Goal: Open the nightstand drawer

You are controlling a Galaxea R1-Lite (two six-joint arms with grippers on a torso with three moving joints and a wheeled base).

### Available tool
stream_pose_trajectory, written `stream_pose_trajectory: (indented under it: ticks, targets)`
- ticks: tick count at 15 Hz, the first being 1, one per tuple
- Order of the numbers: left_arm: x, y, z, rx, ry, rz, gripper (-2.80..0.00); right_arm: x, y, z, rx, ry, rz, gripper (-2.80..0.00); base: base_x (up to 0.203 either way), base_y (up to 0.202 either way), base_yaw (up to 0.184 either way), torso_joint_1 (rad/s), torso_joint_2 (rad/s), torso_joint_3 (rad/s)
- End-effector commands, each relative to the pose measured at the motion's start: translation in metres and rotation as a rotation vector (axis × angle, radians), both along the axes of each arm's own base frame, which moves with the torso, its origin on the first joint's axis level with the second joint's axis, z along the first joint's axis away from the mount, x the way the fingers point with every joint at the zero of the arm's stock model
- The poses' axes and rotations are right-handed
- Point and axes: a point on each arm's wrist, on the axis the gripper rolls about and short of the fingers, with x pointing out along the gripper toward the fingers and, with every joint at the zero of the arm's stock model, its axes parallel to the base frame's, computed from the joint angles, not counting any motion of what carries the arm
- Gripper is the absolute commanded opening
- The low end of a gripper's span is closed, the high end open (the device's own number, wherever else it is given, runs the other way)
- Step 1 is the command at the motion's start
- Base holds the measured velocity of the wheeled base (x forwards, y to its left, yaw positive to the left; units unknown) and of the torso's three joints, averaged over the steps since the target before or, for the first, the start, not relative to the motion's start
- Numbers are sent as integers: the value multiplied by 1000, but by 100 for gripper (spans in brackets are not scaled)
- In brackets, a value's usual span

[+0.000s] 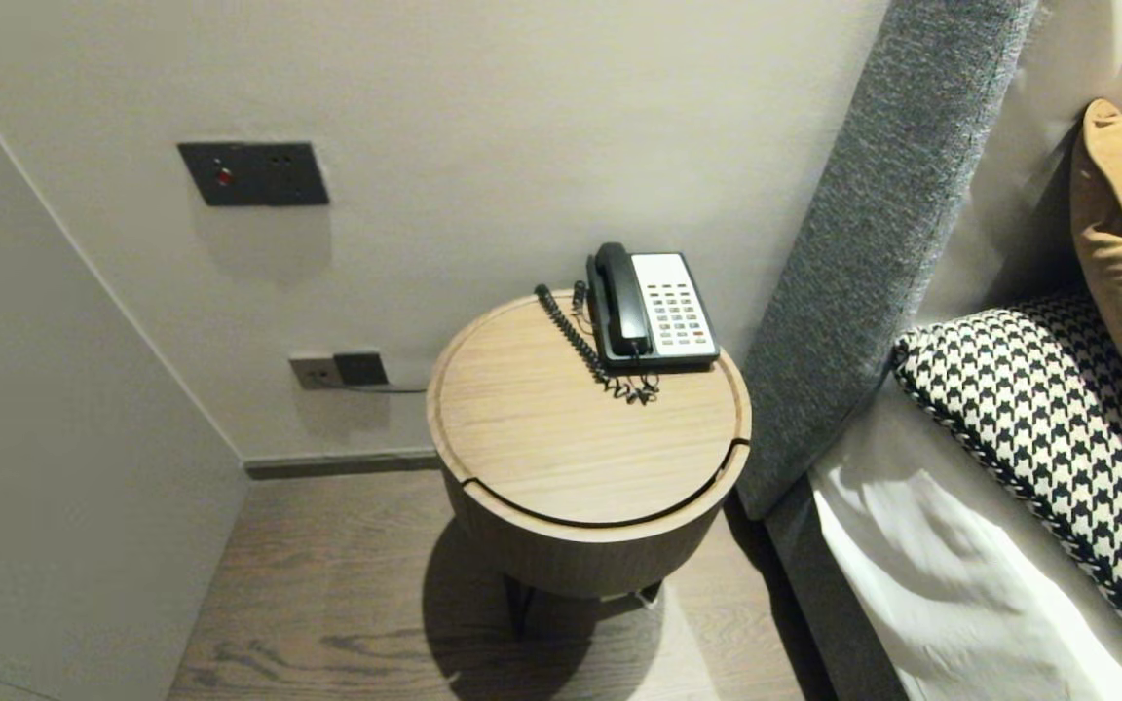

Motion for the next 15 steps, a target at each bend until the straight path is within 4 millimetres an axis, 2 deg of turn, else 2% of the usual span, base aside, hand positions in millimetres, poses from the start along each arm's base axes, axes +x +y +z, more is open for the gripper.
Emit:
stream_pose_trajectory:
  ticks: [1, 4, 8, 15]
  targets:
    - [26, -1, 6, -23, 90, -28, -280, 3, 0, -11, -3, 41, 0, -280, 0, 0, 0, 0, 0, 0]
    - [51, -7, 18, -98, 154, -99, -280, 3, 0, -11, -3, 41, 1, -280, 0, 0, 0, 0, 0, 0]
    - [103, -33, 24, -219, 281, -181, -280, 3, 0, -11, -3, 41, 0, -280, 0, 0, 0, 0, 0, 0]
    - [187, -85, 6, -314, 494, -192, -280, 3, 0, -11, -1, 41, 0, -280, 0, 0, 0, 0, 0, 0]
